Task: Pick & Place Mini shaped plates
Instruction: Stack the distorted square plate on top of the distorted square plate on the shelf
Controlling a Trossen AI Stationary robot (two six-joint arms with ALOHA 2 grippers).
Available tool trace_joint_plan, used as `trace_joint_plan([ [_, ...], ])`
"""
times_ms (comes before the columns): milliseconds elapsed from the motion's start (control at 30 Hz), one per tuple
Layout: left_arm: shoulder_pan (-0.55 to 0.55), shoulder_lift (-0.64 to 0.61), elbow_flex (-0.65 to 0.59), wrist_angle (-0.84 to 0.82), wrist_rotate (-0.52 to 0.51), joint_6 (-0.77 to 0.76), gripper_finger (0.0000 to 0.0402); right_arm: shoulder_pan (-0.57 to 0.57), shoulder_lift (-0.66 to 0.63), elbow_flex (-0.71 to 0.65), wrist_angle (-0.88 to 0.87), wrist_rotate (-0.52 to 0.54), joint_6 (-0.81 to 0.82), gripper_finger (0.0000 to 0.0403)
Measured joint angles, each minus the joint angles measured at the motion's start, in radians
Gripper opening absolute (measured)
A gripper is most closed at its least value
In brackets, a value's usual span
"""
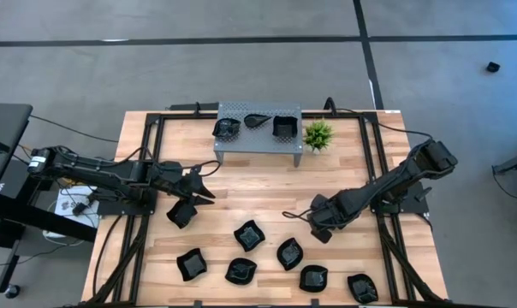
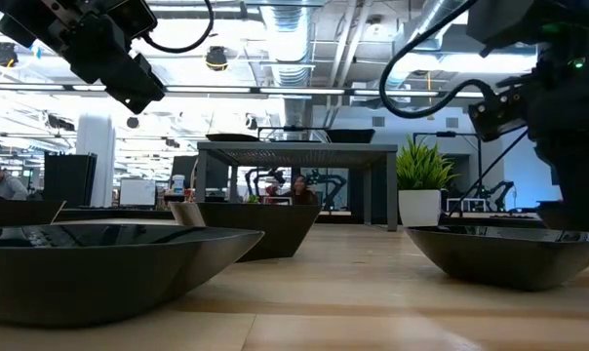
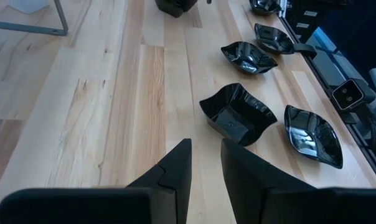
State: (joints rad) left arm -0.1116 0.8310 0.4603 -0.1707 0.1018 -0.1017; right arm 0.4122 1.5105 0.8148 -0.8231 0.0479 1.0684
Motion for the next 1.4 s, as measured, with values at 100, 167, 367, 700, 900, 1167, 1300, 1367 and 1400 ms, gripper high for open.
trace_joint_plan([
  [100,0.000,0.000,0.000,0.000,0.000,0.000,0.0088,0.000,0.001,0.030,0.002,-0.022,-0.005,0.0013],
  [167,0.000,0.000,0.000,0.005,0.000,0.000,0.0088,0.000,0.001,0.075,0.006,-0.023,-0.036,0.0011],
  [367,0.000,0.000,0.000,0.014,0.000,0.000,0.0088,-0.010,0.000,0.272,0.008,0.070,-0.250,0.0004],
  [700,0.000,0.000,0.000,0.023,0.000,0.000,0.0088,-0.113,0.000,0.525,0.022,0.530,-0.925,0.0002],
  [900,0.000,0.000,0.000,0.023,0.000,0.000,0.0088,-0.271,0.000,0.573,0.129,0.607,-1.262,0.0006],
  [1167,0.000,0.000,0.000,0.027,0.000,0.000,0.0088,-0.502,0.000,0.581,0.132,0.589,-1.310,0.0004],
  [1300,0.000,0.000,0.000,0.029,0.000,0.000,0.0088,-0.592,0.000,0.581,0.133,0.443,-1.335,0.0005],
  [1367,0.000,0.000,0.000,0.030,0.000,0.000,0.0088,-0.626,0.000,0.581,0.134,0.395,-1.337,0.0004],
  [1400,0.000,0.000,0.000,0.030,0.000,0.000,0.0088,-0.639,0.000,0.581,0.133,0.381,-1.337,0.0004],
])
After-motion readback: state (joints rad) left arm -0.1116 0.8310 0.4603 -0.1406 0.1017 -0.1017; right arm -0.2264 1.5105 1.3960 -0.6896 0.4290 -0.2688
